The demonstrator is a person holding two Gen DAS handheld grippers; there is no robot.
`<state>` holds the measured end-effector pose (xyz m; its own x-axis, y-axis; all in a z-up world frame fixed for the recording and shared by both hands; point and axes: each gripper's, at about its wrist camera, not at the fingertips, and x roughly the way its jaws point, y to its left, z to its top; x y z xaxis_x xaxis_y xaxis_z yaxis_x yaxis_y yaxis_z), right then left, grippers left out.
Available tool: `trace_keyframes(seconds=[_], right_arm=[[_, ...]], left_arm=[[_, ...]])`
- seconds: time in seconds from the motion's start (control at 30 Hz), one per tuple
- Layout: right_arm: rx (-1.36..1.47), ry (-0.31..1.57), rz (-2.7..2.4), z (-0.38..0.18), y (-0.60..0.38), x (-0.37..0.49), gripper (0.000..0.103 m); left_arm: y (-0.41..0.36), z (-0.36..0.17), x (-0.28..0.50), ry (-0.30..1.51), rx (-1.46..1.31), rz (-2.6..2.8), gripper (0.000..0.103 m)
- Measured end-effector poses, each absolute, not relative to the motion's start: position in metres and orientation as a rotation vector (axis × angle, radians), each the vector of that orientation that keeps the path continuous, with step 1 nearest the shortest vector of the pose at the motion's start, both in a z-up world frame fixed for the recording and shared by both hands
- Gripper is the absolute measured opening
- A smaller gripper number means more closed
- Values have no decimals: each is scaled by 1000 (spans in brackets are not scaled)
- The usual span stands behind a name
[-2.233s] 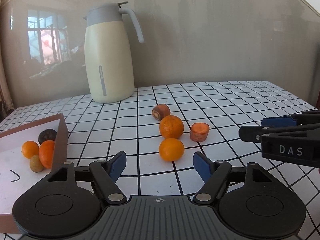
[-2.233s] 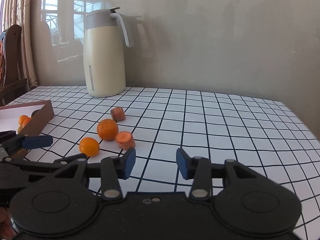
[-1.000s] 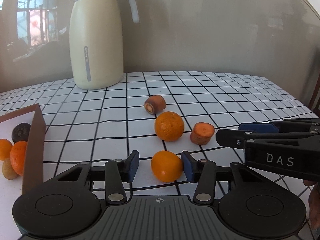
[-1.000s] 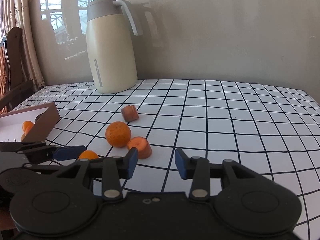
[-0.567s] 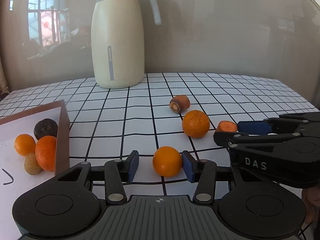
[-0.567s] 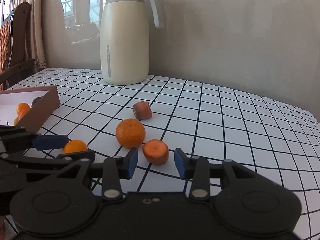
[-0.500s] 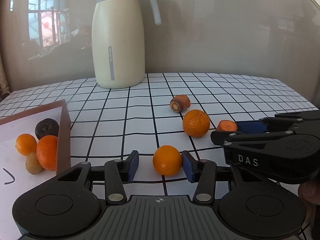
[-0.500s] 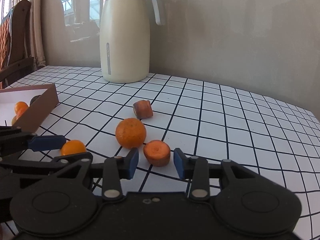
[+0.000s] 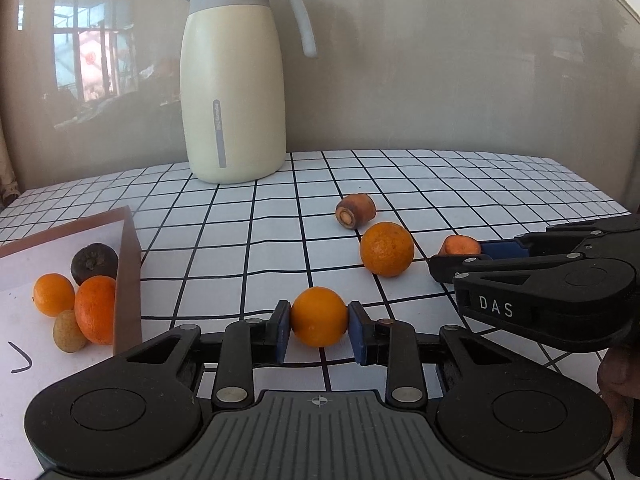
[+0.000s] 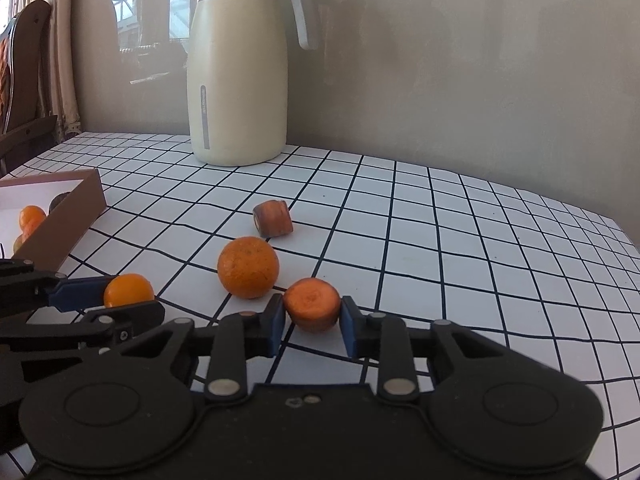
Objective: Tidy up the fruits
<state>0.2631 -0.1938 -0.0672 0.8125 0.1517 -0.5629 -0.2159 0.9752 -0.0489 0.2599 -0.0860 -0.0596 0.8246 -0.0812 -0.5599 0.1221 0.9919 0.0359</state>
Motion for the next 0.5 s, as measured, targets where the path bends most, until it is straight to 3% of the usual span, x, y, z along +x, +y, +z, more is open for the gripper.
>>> trace_keyframes(seconds=[0.5], right_arm=[[-86, 531, 147, -42, -213, 213, 21]], left_arm=[[-84, -37, 219, 537, 90, -116, 31]])
